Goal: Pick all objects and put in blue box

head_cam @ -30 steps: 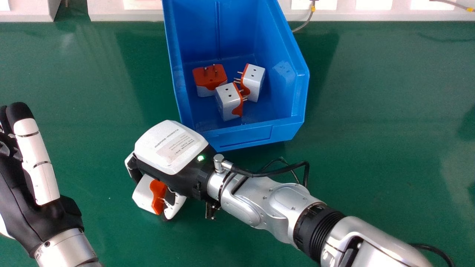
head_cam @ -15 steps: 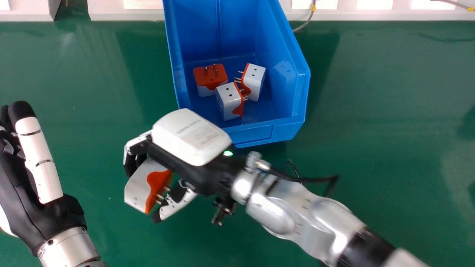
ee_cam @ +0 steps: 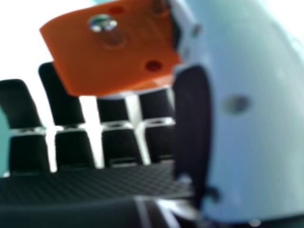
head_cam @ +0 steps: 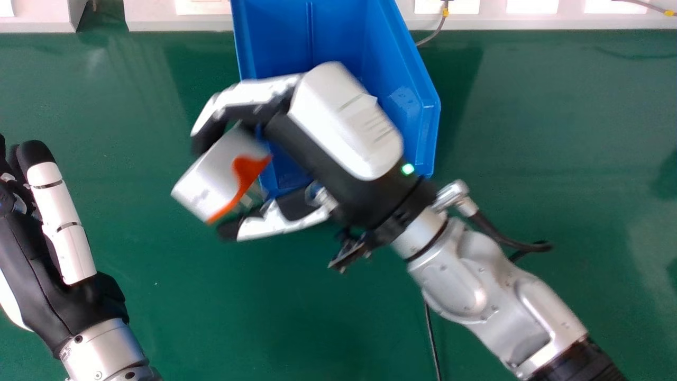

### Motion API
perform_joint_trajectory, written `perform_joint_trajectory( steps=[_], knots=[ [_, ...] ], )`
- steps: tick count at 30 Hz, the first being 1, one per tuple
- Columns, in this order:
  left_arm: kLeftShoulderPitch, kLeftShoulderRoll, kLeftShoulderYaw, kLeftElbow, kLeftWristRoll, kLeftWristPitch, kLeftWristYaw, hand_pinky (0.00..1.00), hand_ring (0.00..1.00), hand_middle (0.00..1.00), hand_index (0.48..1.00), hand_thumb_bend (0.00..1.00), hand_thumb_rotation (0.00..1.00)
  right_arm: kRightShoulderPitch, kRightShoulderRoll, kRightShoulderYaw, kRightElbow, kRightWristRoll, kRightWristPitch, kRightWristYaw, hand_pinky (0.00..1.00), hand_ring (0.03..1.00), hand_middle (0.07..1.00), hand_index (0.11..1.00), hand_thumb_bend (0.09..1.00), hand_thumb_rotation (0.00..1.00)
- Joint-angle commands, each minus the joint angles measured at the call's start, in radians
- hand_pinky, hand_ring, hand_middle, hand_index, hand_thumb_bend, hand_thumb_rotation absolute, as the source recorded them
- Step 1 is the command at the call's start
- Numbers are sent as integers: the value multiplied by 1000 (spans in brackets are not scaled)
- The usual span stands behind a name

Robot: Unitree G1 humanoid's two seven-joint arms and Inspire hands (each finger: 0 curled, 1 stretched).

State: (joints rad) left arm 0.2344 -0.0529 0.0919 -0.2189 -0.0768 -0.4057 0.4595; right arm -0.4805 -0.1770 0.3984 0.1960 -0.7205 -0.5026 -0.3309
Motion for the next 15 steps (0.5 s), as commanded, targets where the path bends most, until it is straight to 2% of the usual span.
perform_joint_trajectory(
  steps=[1,4,9,12,15],
  knots=[
    [-13,-68,4,-14,3,-22,-5,960,975,990,989,551,760,-37,7,-37,-27,-15,27,-34,326,440,494,490,499,0],
    [-10,-66,3,-15,4,-21,-6,964,977,992,994,558,764,-70,4,-65,12,-51,72,-74,322,428,500,499,498,0],
    [-6,-62,4,-16,1,-22,-11,961,981,996,997,538,780,-189,15,-70,235,-99,137,-198,302,412,483,528,494,0],
    [-1,-66,3,-19,4,-21,-11,958,978,994,997,533,783,-300,41,-55,481,-107,161,-282,299,410,477,536,493,0],
    [1,-70,3,-24,10,-16,-4,954,977,993,995,525,788,-399,68,-18,705,-125,191,-357,313,416,472,533,494,0]
  ],
)
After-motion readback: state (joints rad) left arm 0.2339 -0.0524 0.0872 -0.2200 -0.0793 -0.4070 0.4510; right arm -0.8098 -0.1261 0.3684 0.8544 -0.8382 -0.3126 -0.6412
